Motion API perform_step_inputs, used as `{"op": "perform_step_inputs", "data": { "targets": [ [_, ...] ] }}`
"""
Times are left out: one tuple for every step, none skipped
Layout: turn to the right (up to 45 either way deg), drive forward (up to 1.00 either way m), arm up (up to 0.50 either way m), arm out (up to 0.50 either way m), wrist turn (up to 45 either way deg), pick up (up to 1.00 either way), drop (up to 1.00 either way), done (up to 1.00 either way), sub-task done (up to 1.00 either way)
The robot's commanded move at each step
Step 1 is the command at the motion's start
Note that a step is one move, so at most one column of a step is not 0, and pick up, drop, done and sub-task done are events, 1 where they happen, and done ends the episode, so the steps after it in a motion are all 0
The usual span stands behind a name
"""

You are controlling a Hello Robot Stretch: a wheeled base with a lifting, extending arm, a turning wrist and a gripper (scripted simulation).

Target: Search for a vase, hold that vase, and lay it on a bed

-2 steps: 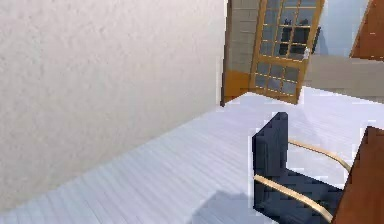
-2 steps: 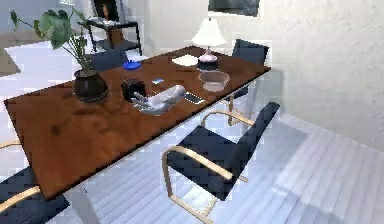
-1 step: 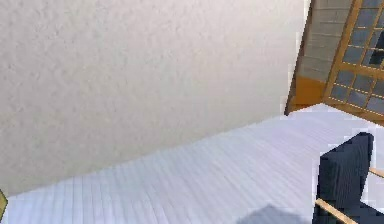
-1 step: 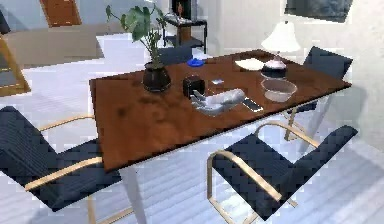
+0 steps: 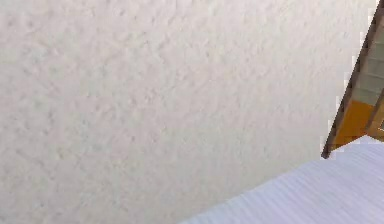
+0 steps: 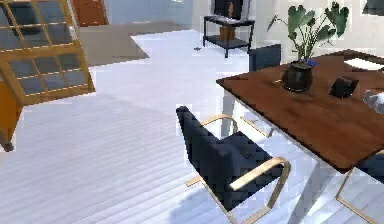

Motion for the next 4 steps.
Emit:
{"op": "perform_step_inputs", "data": {
  "targets": [
    [0.0, 0.30, 0.00, 0.00, 0.0, 0.00, 0.00, 0.00, 0.00],
    [45.0, 0.00, 0.00, 0.00, 0.0, 0.00, 0.00, 0.00, 0.00],
    [24.0, 0.00, 0.00, 0.00, 0.0, 0.00, 0.00, 0.00, 0.00],
    [0.0, 1.00, 0.00, 0.00, 0.0, 0.00, 0.00, 0.00, 0.00]
  ]
}}
